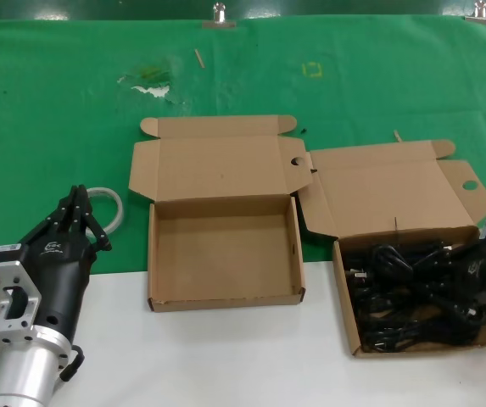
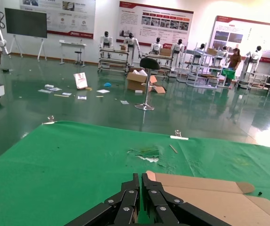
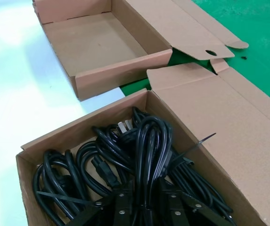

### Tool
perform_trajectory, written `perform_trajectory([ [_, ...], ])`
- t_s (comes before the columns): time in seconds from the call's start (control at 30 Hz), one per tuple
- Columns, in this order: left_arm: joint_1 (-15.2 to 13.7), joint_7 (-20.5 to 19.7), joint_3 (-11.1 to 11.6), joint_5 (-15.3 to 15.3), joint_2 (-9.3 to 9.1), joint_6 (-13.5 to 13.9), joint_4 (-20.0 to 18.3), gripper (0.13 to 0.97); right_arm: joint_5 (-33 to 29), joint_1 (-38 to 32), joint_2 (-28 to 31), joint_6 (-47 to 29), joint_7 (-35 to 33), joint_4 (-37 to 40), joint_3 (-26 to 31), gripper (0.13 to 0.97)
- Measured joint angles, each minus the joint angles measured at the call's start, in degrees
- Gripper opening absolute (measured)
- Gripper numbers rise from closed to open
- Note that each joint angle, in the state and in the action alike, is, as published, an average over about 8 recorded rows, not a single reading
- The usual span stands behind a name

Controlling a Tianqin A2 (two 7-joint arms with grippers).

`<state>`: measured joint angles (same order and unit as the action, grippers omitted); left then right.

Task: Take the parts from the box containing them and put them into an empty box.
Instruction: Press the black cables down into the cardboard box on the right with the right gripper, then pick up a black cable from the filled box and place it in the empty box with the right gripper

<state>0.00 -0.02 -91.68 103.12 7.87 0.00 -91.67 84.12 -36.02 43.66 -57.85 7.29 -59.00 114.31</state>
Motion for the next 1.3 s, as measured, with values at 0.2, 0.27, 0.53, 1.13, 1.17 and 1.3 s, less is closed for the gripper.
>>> perform_trajectory([
  [0.2,0.0,0.0,0.0,0.0,0.0,0.0,0.0,0.156,0.09,0.52,0.1,0.33,0.09,-0.5,-0.14,0.236],
  [0.27,0.0,0.0,0.0,0.0,0.0,0.0,0.0,0.156,0.18,0.76,0.21,0.41,0.04,-0.74,-0.22,0.225],
  [0.53,0.0,0.0,0.0,0.0,0.0,0.0,0.0,0.156,0.95,1.44,1.36,0.24,-0.11,-2.16,-0.93,0.193],
  [1.13,0.0,0.0,0.0,0.0,0.0,0.0,0.0,0.156,6.14,1.81,6.94,-4.89,2.6,-12.54,-3.8,0.193],
  [1.17,0.0,0.0,0.0,0.0,0.0,0.0,0.0,0.156,6.51,1.67,7.11,-5.25,2.8,-13.32,-3.91,0.193],
  [1.3,0.0,0.0,0.0,0.0,0.0,0.0,0.0,0.156,7.63,0.88,7.39,-6.49,3.21,-15.86,-4.1,0.193],
])
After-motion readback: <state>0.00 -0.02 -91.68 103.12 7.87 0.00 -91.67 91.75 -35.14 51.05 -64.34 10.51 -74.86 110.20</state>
